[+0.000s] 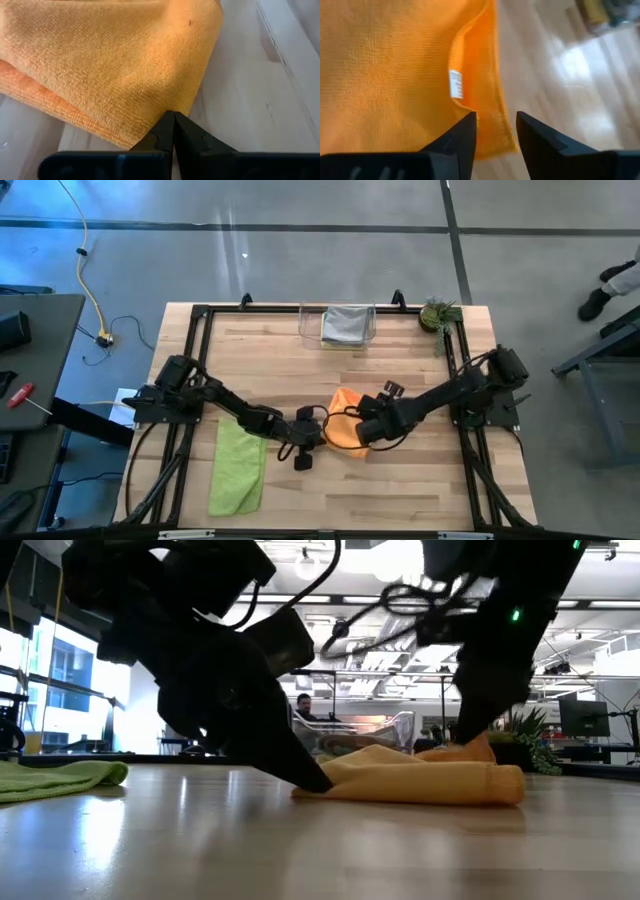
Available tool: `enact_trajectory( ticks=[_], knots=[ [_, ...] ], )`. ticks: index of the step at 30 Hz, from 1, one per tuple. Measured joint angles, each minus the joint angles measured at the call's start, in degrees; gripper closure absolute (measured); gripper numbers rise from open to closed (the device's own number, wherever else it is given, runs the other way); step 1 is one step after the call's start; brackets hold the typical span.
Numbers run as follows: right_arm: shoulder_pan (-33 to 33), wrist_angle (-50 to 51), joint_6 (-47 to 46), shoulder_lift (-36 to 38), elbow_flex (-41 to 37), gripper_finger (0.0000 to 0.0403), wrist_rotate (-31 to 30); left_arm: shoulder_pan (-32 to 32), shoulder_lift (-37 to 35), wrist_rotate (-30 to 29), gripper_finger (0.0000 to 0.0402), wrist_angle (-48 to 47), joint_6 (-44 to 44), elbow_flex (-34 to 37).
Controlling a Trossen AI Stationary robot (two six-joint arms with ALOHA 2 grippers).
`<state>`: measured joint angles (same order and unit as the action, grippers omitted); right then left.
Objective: Fold microfiber towels
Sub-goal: Fold the orange towel on the table
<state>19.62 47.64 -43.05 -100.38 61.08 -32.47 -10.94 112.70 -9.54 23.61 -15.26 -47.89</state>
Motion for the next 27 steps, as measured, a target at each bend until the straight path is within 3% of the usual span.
enact_trajectory(
  ticks=[5,8,12,16,19,27],
  knots=[
    [-0.1,6.9,-0.4,9.5,0.0,0.0262,-0.2,-0.2,0.6,-0.1,0.0401,0.4,-0.2,-0.1],
    [-0.1,5.4,1.2,17.0,-2.4,0.0273,0.2,-0.4,-0.4,-0.1,0.0401,-1.8,0.4,-0.1],
    [-1.8,-14.0,4.5,24.7,-13.4,0.0329,6.9,-0.9,-2.6,-0.2,0.0401,-7.3,1.0,0.0],
    [-5.2,-38.0,8.4,26.1,-24.7,0.0394,13.7,-1.0,-4.9,-0.4,0.0401,-12.6,1.3,0.1],
    [-8.2,-47.8,8.6,23.7,-28.0,0.0367,16.1,-1.0,-6.7,-0.4,0.0402,-16.6,1.2,0.2],
    [-12.8,-52.9,12.2,11.5,-22.4,0.0264,19.2,0.5,-10.4,-1.9,0.0402,-25.3,0.6,0.4]
  ],
)
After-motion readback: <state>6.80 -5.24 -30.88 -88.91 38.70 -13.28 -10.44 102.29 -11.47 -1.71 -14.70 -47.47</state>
